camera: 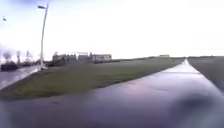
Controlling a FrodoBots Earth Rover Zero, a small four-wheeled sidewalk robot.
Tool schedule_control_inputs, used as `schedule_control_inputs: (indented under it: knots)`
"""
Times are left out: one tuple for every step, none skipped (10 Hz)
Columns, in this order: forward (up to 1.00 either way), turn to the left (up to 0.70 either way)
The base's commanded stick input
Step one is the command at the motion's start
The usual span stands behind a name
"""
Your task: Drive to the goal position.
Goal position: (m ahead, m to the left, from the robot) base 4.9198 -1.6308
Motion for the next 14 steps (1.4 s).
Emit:
schedule_control_inputs:
  knots:
    - [0.00,-0.45]
    - [0.00,-0.45]
    - [0.00,-0.45]
    - [0.00,-0.45]
    - [0.00,-0.45]
    - [0.00,-0.45]
    - [0.00,-0.45]
    - [0.00,-0.45]
    - [0.00,-0.45]
    - [0.00,-0.45]
    - [0.00,-0.45]
    - [0.00,-0.45]
    - [0.00,-0.45]
    - [0.00,-0.45]
